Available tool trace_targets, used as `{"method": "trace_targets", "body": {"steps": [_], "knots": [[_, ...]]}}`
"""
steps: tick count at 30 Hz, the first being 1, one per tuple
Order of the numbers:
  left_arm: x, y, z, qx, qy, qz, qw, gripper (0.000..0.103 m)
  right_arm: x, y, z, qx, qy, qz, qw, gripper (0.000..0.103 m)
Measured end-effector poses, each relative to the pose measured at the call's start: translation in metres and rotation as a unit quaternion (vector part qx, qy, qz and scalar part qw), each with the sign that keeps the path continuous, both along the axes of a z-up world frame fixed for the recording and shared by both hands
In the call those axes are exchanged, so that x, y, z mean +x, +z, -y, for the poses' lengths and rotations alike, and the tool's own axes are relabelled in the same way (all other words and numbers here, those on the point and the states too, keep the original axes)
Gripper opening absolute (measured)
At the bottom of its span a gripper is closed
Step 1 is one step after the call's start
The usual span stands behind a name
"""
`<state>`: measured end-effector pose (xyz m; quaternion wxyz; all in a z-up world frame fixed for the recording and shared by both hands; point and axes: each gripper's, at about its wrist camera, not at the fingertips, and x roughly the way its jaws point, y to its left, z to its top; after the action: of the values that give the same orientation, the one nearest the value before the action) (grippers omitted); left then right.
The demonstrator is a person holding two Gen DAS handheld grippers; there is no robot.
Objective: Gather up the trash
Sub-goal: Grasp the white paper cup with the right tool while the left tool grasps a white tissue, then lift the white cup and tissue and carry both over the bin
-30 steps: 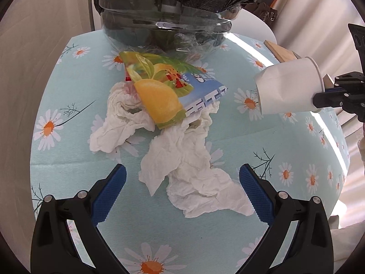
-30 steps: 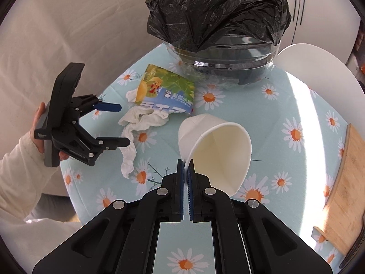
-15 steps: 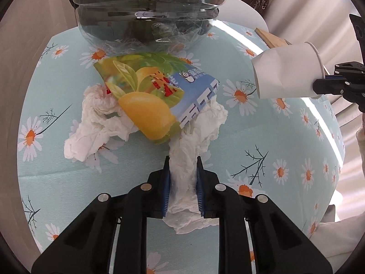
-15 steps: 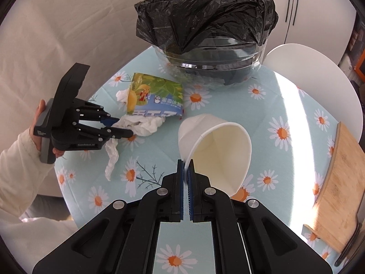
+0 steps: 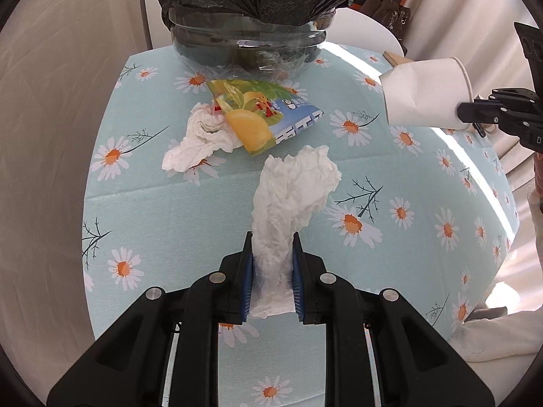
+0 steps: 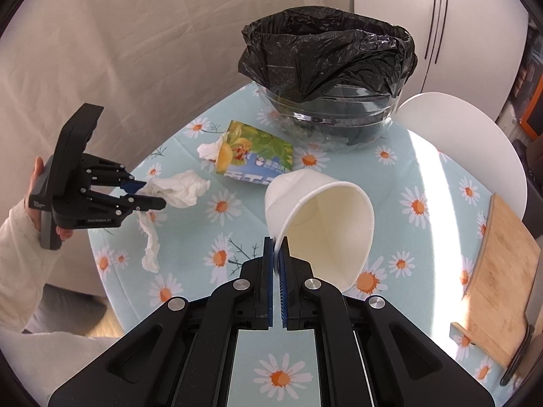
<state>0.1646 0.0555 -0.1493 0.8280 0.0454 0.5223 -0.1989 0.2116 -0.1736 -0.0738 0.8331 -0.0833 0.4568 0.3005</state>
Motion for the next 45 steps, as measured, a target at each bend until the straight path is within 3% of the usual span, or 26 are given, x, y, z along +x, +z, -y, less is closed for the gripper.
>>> {"method": "trace_targets", "body": {"steps": [8, 20, 32, 45], "knots": [[-0.03, 0.028, -0.007, 0.035, 0.011, 0.025, 0.999, 0.02, -0.034, 0.019, -0.001, 0.014, 0.004, 0.029, 0.999, 0.003], [-0.052, 0.086, -0.007, 0.041, 0.025, 0.083, 0.9954, 0.02, -0.062, 0.057, 0.014, 0.003, -0.004, 0.082, 0.997, 0.003], [-0.03, 0.142, 0.002, 0.056, 0.018, 0.134, 0.9893, 0.02, -0.052, 0.089, 0.026, -0.003, -0.015, 0.114, 0.993, 0.003], [0.051, 0.175, -0.005, 0.044, -0.012, 0.163, 0.9856, 0.02, 0.006, 0.132, 0.008, -0.002, -0.024, 0.144, 0.989, 0.003]]}}
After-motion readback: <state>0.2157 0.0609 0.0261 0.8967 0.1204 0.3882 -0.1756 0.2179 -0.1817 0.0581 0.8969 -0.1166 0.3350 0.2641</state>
